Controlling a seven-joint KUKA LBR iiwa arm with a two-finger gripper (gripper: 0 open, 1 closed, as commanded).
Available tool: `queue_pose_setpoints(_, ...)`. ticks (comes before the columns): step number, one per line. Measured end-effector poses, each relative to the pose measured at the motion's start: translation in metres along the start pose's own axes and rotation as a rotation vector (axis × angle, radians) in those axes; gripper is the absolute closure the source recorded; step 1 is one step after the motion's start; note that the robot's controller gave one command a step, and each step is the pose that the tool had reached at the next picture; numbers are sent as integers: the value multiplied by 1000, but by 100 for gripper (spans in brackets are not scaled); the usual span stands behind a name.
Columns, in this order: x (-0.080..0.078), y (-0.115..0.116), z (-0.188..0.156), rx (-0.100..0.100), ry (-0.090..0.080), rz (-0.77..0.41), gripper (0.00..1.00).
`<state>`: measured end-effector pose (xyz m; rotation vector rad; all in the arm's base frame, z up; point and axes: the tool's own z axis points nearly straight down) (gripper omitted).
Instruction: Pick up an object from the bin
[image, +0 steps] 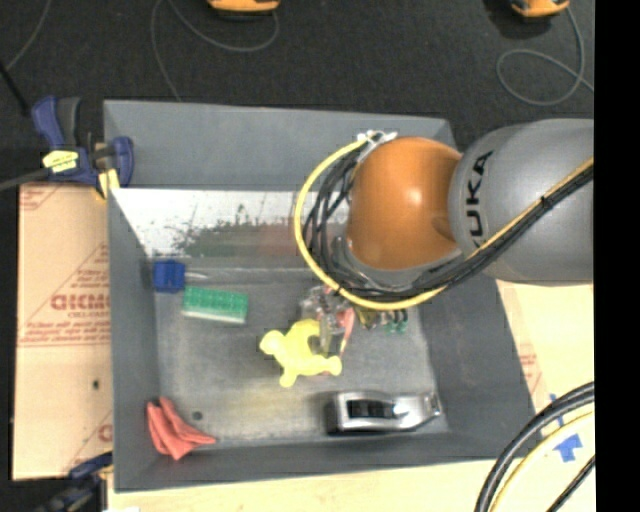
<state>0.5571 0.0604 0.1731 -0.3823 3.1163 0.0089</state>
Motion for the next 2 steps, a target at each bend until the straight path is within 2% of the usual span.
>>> queue_pose_setpoints(1, 0, 0, 0, -1, 0, 1, 100)
queue_pose_setpoints(2, -15, -13, -125, 1, -5, 2, 100)
